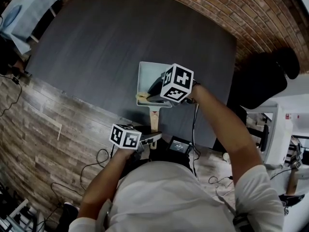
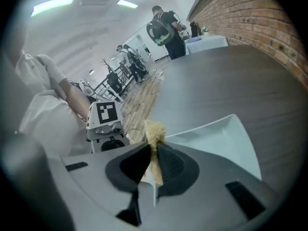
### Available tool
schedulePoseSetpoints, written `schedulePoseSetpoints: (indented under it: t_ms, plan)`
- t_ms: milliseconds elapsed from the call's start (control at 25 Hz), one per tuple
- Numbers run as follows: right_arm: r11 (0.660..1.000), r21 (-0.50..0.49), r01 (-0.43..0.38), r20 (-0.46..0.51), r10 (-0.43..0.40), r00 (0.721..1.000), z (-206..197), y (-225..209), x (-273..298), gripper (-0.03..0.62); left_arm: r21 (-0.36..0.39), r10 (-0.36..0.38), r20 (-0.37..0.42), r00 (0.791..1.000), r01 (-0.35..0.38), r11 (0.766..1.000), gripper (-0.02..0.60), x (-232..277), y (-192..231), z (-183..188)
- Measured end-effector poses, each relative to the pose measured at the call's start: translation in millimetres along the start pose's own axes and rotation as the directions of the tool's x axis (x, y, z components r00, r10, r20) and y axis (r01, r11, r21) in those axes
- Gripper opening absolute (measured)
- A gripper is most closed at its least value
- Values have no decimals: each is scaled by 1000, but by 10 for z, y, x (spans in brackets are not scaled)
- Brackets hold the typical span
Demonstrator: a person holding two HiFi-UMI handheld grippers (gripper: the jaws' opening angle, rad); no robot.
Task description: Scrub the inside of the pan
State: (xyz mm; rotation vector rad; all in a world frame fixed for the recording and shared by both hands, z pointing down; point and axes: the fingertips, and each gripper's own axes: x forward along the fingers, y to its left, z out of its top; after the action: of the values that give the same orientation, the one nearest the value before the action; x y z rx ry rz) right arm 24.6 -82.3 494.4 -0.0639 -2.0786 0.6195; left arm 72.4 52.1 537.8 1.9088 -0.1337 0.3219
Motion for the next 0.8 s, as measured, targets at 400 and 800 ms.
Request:
schedulePoseSetpoints:
  t_ms: [400, 800]
  plan:
    - [884, -117, 452, -37, -459, 888, -142, -664, -288, 48, -38, -10, -38, 999, 9, 999, 207, 200, -51, -130]
    - [630, -281, 724, -40, -761, 647, -170, -1229, -496, 48, -92, 20, 9, 1000, -20, 996, 132, 207, 11, -113]
